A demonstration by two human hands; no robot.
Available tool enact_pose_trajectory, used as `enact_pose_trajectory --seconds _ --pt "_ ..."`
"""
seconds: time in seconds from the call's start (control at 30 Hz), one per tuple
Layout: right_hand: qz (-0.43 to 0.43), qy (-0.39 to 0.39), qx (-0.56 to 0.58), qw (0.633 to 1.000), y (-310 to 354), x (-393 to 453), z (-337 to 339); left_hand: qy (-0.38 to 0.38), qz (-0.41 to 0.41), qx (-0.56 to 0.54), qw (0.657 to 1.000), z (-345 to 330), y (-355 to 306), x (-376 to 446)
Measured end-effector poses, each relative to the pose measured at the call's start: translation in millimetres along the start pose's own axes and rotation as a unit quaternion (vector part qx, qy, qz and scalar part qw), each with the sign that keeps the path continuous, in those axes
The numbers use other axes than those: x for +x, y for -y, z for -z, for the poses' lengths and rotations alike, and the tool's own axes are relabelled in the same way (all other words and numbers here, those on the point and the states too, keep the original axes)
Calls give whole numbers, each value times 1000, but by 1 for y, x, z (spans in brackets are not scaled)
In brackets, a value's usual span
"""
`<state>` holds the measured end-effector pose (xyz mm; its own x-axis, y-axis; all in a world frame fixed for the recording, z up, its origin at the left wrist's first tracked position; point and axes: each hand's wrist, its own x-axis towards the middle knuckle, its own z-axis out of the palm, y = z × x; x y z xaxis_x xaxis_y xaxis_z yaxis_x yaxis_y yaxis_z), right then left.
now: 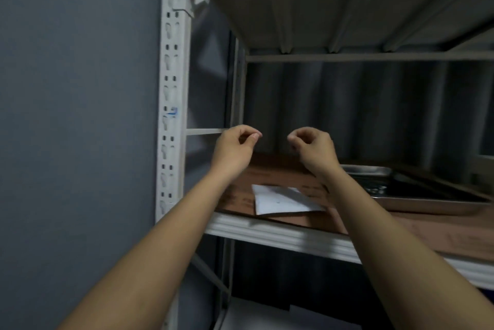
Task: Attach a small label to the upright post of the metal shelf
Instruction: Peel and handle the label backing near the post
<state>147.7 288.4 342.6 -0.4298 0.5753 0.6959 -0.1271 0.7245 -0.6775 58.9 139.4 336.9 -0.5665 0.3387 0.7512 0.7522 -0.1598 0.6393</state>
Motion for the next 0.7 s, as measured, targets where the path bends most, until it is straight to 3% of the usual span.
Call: enact_pose_trajectory --seconds 0.17,0.33,0.47,0.6,0.7 --pt "-31 4 -128 991 -42 0 71 62 1 -5 998 -62 -14 -9" --pt "-83 66 -297 949 -65 -2 111 96 7 5 995 -100 -23 -13" --pt "-71 54 -373 923 -71 -1 131 114 20 15 993 -117 -24 -15" --pt "-99 183 -462 862 -74 7 143 125 14 33 991 -125 -24 -17" --pt "-89 168 -458 868 -69 12 141 128 14 38 991 -124 -24 -15"
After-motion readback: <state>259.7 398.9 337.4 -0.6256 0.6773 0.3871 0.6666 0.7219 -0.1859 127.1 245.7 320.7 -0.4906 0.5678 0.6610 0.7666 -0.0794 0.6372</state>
